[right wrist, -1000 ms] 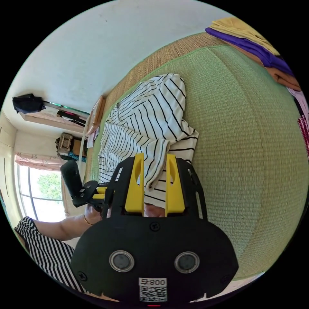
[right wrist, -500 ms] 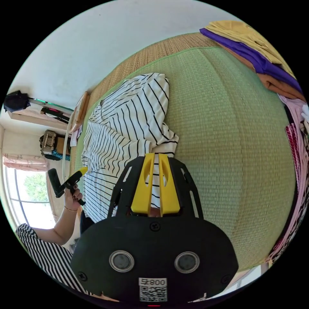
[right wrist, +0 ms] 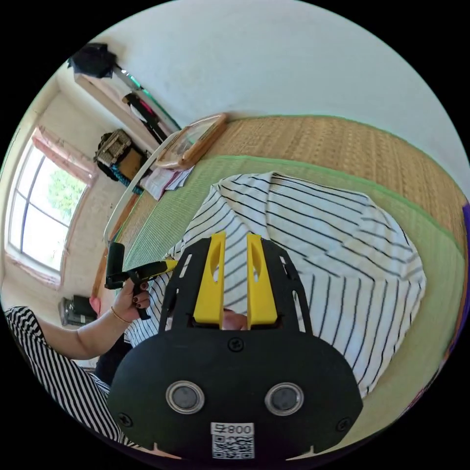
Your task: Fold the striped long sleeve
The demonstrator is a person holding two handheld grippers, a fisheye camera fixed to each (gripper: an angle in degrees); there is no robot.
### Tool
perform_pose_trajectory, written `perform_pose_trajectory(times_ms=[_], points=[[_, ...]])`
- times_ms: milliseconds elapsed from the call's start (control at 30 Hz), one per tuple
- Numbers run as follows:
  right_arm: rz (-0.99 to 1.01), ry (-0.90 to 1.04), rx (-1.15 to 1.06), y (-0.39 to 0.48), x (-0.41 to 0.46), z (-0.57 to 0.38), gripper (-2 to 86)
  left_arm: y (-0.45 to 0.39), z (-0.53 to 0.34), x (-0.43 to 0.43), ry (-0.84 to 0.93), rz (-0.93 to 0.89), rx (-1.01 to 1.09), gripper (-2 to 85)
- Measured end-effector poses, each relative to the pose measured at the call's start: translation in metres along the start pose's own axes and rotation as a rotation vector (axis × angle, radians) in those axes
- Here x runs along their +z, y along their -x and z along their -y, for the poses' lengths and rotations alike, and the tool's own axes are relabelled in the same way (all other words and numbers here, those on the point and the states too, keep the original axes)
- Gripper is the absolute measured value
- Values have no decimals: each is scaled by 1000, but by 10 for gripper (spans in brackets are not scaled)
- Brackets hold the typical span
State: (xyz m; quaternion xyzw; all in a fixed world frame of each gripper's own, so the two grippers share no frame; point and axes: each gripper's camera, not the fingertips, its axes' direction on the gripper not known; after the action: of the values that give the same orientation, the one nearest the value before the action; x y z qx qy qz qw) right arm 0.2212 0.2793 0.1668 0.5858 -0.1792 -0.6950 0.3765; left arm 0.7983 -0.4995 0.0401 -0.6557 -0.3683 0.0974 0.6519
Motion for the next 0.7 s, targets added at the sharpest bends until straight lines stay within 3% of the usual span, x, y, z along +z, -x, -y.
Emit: perform_pose_trajectory(times_ms=[267,700], points=[[-91,152,-216,109,98,152,86,61,-25,9,-54,-116,43,2],[-272,207,-351,212,125,218,71,156,-72,12,-154,-183,67,0]])
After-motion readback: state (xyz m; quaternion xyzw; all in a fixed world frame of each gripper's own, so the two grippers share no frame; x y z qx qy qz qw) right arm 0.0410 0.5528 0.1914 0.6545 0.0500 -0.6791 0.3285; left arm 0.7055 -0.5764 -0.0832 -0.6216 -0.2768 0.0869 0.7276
